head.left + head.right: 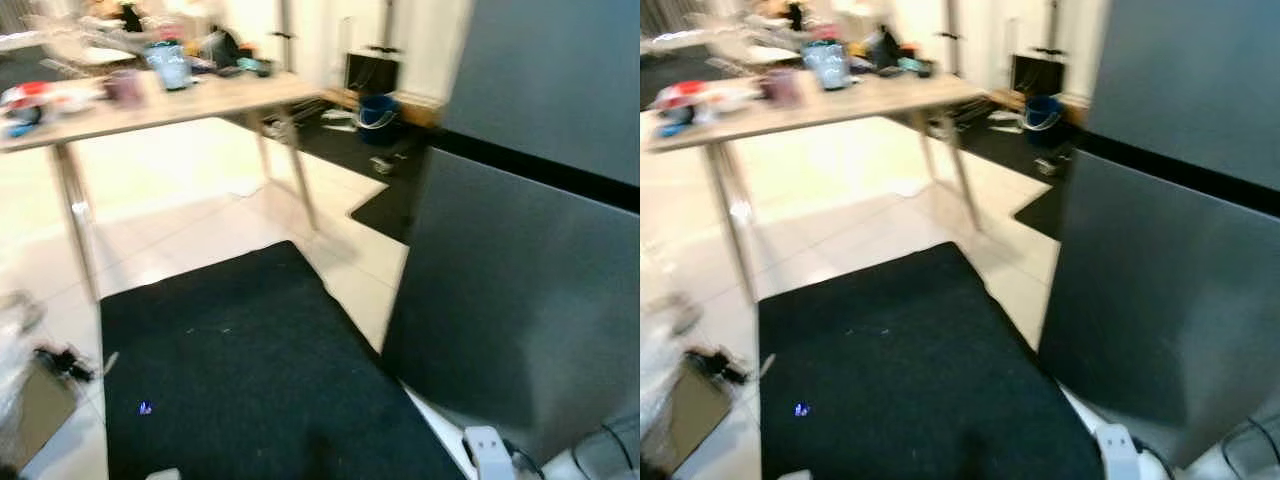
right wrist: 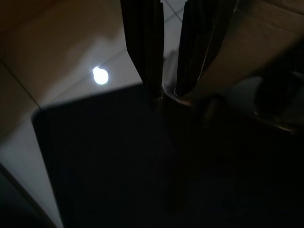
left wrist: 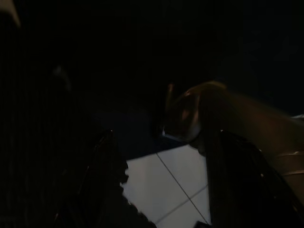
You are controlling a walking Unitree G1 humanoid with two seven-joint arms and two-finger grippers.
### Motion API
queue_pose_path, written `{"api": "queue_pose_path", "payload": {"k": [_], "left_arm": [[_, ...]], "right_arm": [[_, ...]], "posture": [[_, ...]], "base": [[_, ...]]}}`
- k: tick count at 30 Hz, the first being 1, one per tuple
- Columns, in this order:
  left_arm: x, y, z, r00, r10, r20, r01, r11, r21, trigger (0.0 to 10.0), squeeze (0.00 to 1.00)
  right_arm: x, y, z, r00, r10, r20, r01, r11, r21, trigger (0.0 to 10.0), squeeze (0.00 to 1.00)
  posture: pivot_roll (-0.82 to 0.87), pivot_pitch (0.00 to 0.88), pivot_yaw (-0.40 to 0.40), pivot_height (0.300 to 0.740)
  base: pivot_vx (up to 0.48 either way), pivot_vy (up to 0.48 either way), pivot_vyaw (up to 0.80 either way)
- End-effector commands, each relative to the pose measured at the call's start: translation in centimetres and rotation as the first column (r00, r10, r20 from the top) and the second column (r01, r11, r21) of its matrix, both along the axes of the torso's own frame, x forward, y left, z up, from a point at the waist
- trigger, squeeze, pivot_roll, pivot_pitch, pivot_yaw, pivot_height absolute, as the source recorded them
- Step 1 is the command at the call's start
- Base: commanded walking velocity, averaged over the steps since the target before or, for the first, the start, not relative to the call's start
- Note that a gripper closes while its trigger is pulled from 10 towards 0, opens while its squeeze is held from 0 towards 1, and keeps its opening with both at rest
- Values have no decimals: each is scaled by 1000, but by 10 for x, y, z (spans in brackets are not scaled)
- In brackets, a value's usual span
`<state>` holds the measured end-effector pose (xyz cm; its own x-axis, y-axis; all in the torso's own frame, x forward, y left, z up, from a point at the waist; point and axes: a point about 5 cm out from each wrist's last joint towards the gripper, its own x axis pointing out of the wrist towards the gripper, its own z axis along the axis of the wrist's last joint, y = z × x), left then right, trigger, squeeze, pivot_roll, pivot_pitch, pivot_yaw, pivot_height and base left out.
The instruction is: Restocking fridge
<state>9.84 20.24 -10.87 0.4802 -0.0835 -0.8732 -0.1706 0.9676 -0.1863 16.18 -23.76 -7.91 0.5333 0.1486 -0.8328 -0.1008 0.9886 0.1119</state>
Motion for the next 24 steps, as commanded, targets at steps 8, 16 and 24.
{"api": "queue_pose_path", "payload": {"k": [8,16,24], "left_arm": [[7,0,2,999,26,19,-26,1000,0,10000,0],[7,1,2,1000,21,18,-21,1000,3,10000,0],[7,0,2,1000,15,16,-15,1000,2,10000,0]], "right_arm": [[-11,-3,-4,999,0,-35,-1,1000,-26,10000,0],[-19,0,-8,997,38,-65,-40,999,-34,10000,0],[-30,1,-13,990,85,-111,-96,991,-97,10000,0]], "posture": [[-32,0,-24,740],[-32,0,-26,740],[-29,0,-27,740]], "base": [[37,0,0],[330,0,0],[352,0,0]]}}
